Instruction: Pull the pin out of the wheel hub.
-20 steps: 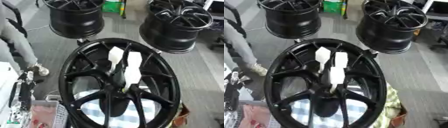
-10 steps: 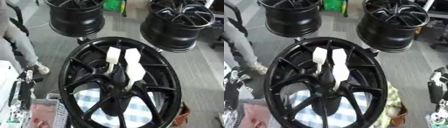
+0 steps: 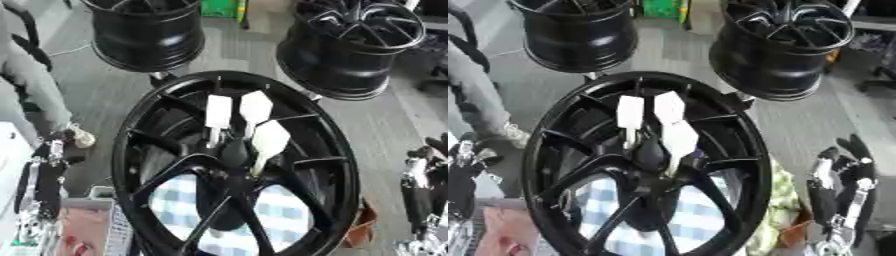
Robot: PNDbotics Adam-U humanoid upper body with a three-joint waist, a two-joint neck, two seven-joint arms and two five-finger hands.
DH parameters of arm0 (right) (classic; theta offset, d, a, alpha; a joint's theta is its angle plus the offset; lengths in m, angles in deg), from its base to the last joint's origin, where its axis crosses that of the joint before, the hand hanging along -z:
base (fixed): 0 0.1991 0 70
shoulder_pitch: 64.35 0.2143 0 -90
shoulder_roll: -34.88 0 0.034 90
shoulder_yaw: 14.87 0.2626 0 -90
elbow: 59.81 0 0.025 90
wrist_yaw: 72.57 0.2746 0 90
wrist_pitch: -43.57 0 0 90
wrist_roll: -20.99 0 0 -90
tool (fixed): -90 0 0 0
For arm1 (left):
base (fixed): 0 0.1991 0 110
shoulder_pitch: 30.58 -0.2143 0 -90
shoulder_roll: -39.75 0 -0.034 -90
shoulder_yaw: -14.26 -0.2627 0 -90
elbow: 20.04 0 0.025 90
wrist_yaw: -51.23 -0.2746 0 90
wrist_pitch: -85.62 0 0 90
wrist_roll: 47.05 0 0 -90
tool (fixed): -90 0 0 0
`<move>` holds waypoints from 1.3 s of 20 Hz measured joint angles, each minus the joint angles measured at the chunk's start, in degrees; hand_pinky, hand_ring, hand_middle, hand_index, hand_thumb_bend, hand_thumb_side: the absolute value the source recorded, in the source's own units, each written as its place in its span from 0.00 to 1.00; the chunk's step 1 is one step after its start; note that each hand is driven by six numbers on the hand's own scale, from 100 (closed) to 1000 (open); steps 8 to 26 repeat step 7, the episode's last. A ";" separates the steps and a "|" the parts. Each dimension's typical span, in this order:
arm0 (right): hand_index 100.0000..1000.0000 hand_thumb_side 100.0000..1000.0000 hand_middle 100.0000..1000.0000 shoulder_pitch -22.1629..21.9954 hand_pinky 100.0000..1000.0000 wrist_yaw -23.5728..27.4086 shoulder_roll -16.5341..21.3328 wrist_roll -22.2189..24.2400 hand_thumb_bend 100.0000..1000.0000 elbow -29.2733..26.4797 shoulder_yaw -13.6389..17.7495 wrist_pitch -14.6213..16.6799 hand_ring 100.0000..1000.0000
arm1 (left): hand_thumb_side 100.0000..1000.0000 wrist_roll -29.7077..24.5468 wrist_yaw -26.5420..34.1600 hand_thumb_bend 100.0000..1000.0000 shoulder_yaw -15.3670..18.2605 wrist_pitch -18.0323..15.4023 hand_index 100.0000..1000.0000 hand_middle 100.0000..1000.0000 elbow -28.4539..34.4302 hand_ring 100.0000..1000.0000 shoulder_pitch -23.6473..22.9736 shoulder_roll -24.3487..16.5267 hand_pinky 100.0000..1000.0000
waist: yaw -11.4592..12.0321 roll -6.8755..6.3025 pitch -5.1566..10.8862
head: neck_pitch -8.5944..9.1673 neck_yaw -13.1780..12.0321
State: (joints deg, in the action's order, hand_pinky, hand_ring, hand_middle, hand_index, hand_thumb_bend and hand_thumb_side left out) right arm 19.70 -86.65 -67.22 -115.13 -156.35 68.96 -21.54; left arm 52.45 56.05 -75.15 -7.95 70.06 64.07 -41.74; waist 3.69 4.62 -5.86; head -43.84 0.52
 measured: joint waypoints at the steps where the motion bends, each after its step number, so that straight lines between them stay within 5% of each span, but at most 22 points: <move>1: 0.85 0.50 0.69 -0.26 0.51 0.00 -0.39 0.20 0.00 0.25 -0.34 0.20 0.55 | 0.76 0.03 0.01 0.00 0.00 -0.03 0.72 0.80 0.09 0.87 0.01 0.00 0.65 | -0.15 -0.05 -0.03 | 0.00 0.00; 26: 0.85 0.50 0.68 -1.16 0.51 0.01 -1.51 1.31 0.00 1.83 -1.63 1.32 0.55 | 0.76 -0.02 0.26 0.00 0.00 -0.20 0.72 0.80 0.48 0.87 0.02 0.03 0.65 | -0.24 -0.61 -0.16 | 0.00 -0.16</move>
